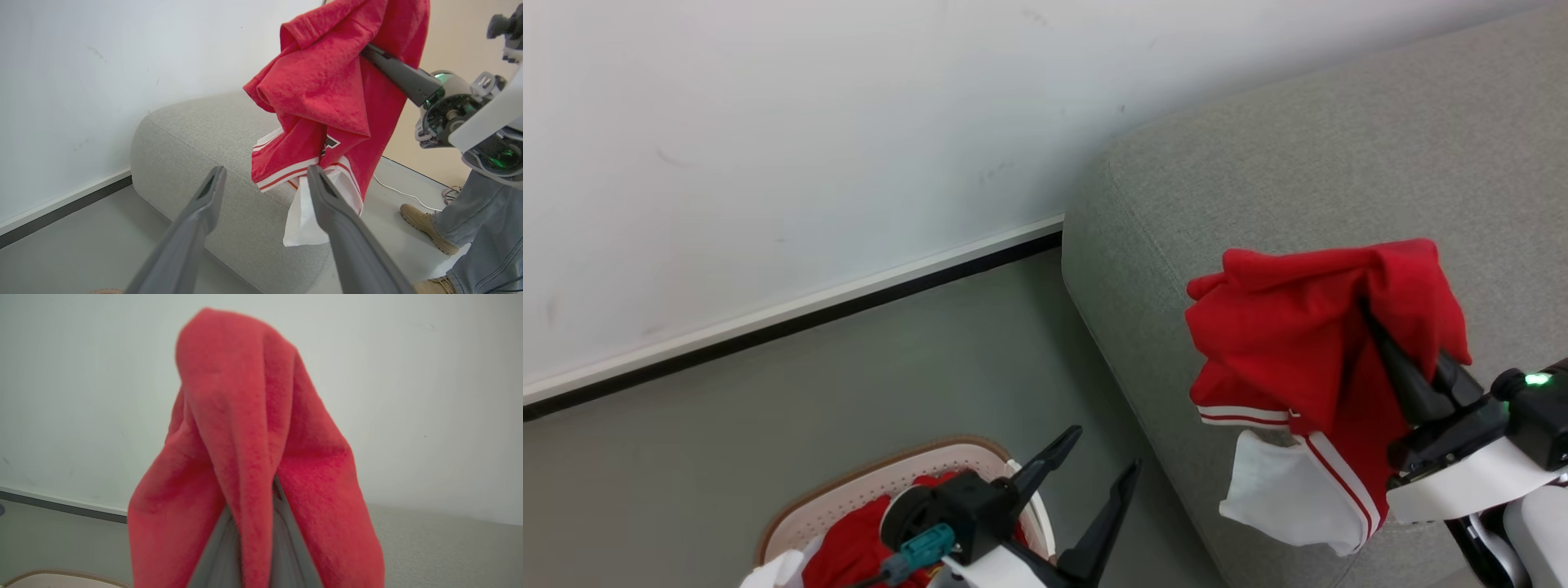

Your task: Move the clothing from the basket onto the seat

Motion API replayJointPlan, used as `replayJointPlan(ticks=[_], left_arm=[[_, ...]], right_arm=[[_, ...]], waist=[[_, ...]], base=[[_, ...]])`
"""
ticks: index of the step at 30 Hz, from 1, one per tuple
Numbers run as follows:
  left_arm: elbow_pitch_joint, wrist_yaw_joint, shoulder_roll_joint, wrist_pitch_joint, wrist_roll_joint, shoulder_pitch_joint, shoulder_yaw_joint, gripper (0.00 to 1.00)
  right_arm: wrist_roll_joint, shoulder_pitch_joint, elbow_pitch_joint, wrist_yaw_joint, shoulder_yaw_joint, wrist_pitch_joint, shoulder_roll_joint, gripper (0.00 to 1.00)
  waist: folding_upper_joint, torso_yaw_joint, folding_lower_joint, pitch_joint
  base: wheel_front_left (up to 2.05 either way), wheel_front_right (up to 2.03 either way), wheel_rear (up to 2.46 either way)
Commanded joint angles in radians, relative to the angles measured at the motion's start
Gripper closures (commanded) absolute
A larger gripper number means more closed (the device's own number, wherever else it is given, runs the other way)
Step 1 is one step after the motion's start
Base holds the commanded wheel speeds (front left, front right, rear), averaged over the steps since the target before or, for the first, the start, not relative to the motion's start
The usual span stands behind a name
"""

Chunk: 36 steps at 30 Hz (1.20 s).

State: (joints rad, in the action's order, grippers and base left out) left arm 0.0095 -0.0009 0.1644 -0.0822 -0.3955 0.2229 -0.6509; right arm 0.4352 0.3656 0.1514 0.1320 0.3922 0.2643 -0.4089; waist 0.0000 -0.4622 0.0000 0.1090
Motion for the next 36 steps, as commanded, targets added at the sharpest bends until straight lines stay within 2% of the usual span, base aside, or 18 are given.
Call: replayJointPlan(ticks=[1, 8, 15, 22, 29, 34, 36], left_arm=[[0.002, -0.005, 0.001, -0.005, 0.007, 0.012, 0.001, 0.0], [-0.013, 0.004, 0.015, 0.023, 0.021, 0.048, 0.001, 0.0], [-0.051, 0.008, 0.049, 0.082, 0.058, 0.123, 0.005, 0.0], [-0.097, 0.011, 0.064, 0.125, 0.088, 0.219, 0.02, 0.0], [-0.113, 0.015, 0.064, 0.134, 0.104, 0.272, 0.024, 0.0], [-0.128, 0.02, 0.058, 0.139, 0.114, 0.291, 0.019, 0.0], [-0.133, 0.029, 0.055, 0.136, 0.116, 0.292, 0.021, 0.0]], right_arm=[[0.003, -0.002, -0.006, -0.002, -0.016, 0.0, 0.005, 1.0], [0.013, 0.045, 0.029, -0.002, -0.117, 0.0, 0.054, 1.0], [-0.05, 0.24, 0.108, -0.002, -0.26, 0.0, 0.113, 1.0], [-0.12, 0.556, 0.27, -0.002, -0.467, -0.007, 0.069, 1.0], [-0.177, 0.852, 0.454, -0.002, -0.644, -0.043, 0.002, 1.0], [-0.262, 0.963, 0.584, -0.002, -0.749, -0.049, -0.055, 1.0], [-0.303, 0.975, 0.64, -0.002, -0.787, -0.044, -0.058, 1.0]], waist=[[0.0, -0.001, 0.0, 0.007], [0.0, 0.023, 0.0, 0.088], [0.0, 0.073, 0.0, 0.243], [0.0, 0.153, 0.0, 0.411], [0.0, 0.23, 0.0, 0.519], [0.0, 0.278, 0.0, 0.575], [0.0, 0.292, 0.0, 0.597]], base=[[0.0, 0.0, 0.0], [0.0, 0.0, 0.0], [0.0, 0.0, 0.0], [0.0, 0.0, 0.0], [0.0, 0.0, 0.0], [0.0, 0.0, 0.0], [0.0, 0.0, 0.0]])
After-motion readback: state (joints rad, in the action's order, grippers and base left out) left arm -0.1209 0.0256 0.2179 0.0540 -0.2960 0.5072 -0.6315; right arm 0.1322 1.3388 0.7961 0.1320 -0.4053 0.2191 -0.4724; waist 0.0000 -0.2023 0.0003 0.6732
